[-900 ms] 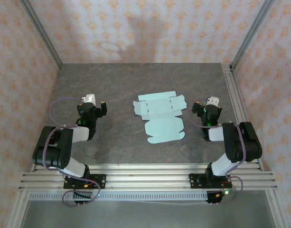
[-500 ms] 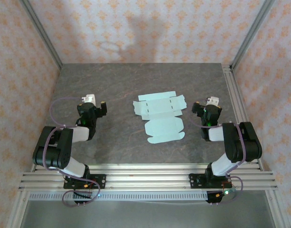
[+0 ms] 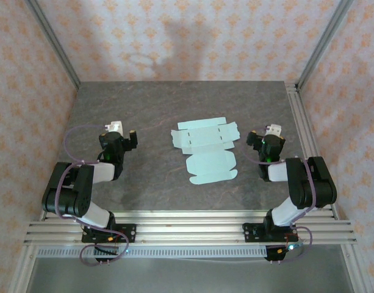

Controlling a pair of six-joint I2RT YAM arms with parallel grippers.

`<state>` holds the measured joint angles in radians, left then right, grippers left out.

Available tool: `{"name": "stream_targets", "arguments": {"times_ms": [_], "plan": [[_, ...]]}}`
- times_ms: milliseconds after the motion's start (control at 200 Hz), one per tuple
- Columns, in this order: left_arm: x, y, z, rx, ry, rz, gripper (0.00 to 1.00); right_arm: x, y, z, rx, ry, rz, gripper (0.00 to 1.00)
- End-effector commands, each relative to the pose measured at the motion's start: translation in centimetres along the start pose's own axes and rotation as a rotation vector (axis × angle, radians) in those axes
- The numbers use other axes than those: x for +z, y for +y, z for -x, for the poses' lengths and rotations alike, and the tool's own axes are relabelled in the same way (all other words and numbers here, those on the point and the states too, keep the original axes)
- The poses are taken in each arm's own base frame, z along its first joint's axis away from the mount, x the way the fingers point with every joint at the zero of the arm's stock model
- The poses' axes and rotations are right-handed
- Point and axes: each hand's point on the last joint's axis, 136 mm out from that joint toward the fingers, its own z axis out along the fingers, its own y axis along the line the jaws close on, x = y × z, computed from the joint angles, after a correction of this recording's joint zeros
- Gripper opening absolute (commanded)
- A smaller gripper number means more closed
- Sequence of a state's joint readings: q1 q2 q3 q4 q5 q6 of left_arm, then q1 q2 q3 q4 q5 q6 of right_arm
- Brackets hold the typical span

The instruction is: Fold the paper box

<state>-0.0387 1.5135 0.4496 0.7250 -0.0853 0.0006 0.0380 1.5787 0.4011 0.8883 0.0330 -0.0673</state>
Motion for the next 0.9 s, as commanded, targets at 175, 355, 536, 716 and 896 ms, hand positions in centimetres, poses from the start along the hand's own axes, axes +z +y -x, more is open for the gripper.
{"name": "stream_targets", "arguments": {"times_ms": [175,355,536,716,896], "plan": [[-0.4,0.0,0.0,0.01,-0.001,-0.003,1.0,-0.4,-0.2,0.6,0.018,-0.016,0.002,0.99],[-0.4,0.0,0.1,0.01,-0.004,-0.004,1.0,-0.5,-0.2,0.6,0.02,-0.021,0.003,0.99],[-1.8,-0.4,3.1,0.057,0.027,0.018,1.0,-1.7,-0.3,2.4,0.027,-0.053,0.002,0.99],[-4.1,-2.8,6.8,0.036,0.009,-0.02,1.0,-3.8,0.1,5.5,0.081,-0.024,0.018,0.99],[-4.5,-7.5,7.5,-0.038,0.078,-0.116,1.0,-5.7,1.3,6.4,0.177,0.106,0.074,0.99]]}}
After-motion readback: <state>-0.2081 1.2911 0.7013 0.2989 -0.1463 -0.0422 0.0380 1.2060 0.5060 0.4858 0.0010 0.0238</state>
